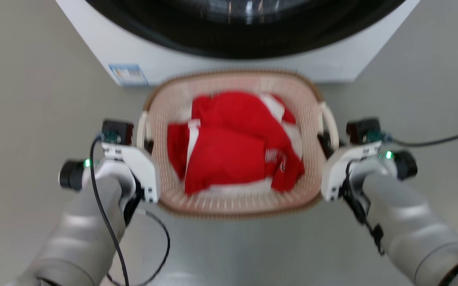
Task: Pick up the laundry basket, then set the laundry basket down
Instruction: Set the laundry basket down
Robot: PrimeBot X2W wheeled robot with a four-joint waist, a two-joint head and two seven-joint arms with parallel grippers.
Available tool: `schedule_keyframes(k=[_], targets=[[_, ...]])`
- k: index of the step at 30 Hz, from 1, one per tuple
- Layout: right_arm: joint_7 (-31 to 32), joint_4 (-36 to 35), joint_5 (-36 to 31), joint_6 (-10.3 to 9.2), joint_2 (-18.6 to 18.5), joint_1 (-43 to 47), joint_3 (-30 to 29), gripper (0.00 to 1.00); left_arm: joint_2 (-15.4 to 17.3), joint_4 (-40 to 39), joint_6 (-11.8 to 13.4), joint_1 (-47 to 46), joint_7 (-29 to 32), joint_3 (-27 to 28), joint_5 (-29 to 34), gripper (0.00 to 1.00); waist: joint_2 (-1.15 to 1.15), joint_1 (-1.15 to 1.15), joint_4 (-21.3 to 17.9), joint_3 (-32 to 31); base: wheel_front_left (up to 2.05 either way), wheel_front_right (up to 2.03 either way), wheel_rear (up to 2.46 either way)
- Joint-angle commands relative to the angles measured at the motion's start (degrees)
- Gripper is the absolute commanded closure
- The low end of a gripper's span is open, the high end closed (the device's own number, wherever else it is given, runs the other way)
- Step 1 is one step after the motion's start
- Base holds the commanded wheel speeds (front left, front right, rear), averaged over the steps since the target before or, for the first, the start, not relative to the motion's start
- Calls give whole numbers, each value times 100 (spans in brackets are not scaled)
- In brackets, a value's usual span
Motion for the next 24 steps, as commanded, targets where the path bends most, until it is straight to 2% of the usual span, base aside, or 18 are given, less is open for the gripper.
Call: schedule_keyframes(k=[1, 6, 12, 24], targets=[[-174, -19, -160, 91, 54, -191, 31, 100, 138, -69, 26, -422, -238, 72, 124, 100, 0, 0, 9, 925, 0, 0, 0], [-254, 31, -356, 91, -17, -603, -93, 100, 134, -71, 5, -796, -469, 107, 169, 100, 0, 0, 8, 1630, 0, 0, 0], [-265, 46, -617, 91, -87, -953, -372, 100, 167, -165, 15, -1102, -581, 157, 266, 100, 0, 0, -35, 2135, 0, 0, 0], [-267, -174, -1563, 91, -202, -1102, -1368, 100, 373, -921, 210, -1263, -599, 659, 729, 100, 0, 0, -14, 2783, 0, 0, 0]])
